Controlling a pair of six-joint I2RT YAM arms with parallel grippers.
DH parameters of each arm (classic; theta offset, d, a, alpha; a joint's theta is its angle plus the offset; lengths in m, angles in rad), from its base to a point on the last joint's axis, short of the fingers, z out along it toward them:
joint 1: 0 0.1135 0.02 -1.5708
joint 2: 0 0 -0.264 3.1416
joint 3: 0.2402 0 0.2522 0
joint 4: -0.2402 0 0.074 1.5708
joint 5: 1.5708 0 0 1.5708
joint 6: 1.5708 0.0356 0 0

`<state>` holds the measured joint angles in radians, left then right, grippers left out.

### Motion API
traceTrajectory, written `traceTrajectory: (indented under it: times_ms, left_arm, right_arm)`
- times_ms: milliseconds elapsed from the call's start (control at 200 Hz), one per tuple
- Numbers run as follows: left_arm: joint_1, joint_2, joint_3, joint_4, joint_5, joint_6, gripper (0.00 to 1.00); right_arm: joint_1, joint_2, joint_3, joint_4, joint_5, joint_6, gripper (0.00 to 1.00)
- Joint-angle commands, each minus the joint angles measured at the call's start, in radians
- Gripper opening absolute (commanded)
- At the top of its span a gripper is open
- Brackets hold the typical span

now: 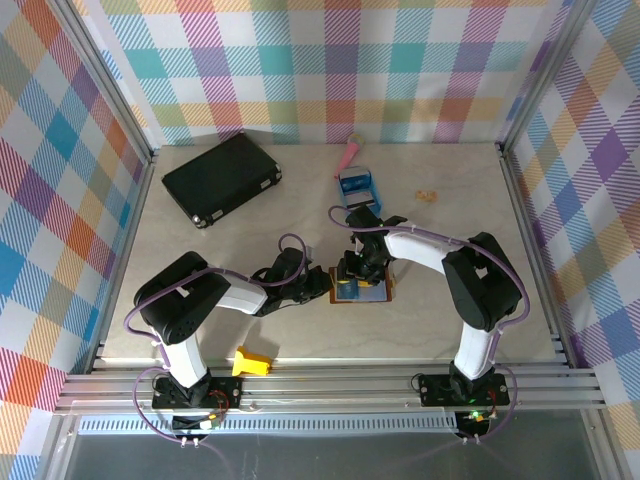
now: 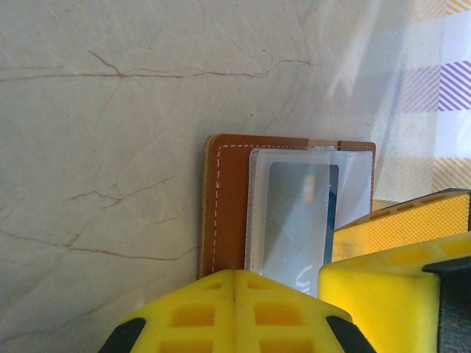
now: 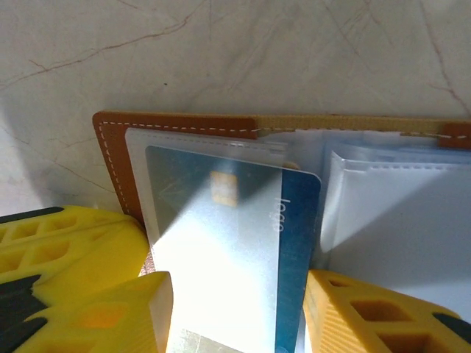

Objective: Put the credit cards into the card holder

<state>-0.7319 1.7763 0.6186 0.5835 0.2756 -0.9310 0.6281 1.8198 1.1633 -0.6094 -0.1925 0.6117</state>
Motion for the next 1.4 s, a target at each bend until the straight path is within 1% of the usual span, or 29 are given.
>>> traceTrajectory:
  times_ms: [0, 300, 525, 635, 765, 985, 1090, 1225, 1395]
  left_arm:
    - [-0.015, 0.029, -0.022, -0.038, 0.004, -0.008, 0.00]
    - [-0.017, 0.031, -0.019, -0.037, 0.004, -0.008, 0.00]
    - [-0.017, 0.034, -0.019, -0.036, 0.004, -0.008, 0.00]
    - [-0.017, 0.034, -0.018, -0.035, 0.004, -0.008, 0.00]
    - [-0.016, 0.027, -0.023, -0.036, -0.001, -0.007, 0.00]
    - [-0.016, 0.020, -0.030, -0.038, -0.003, -0.001, 0.00]
    - [-0.017, 0.016, -0.033, -0.033, -0.005, 0.000, 0.00]
    - [-0.017, 0.014, -0.028, -0.038, -0.004, 0.003, 0.00]
    - [-0.016, 0.006, -0.026, -0.029, -0.008, 0.004, 0.00]
  right_arm:
    - [0.003, 0.006, 0.027, 0.012, -0.029, -0.022, 0.48]
    - [0.003, 0.017, 0.015, 0.091, -0.136, 0.009, 0.47]
    - [0.002, 0.006, 0.018, 0.074, -0.128, 0.009, 0.46]
    - [0.000, -0.005, 0.022, 0.047, -0.091, 0.002, 0.47]
    - [-0.016, -0.058, 0.029, -0.006, -0.029, -0.019, 0.53]
    - [-0.057, -0.196, 0.036, -0.131, 0.096, -0.110, 0.60]
    - [-0.070, -0.285, 0.019, -0.127, 0.156, -0.155, 0.64]
    - [-0.080, -0.337, 0.016, -0.121, 0.173, -0.169, 0.65]
    - [-0.080, -0.305, 0.009, -0.108, 0.150, -0.140, 0.65]
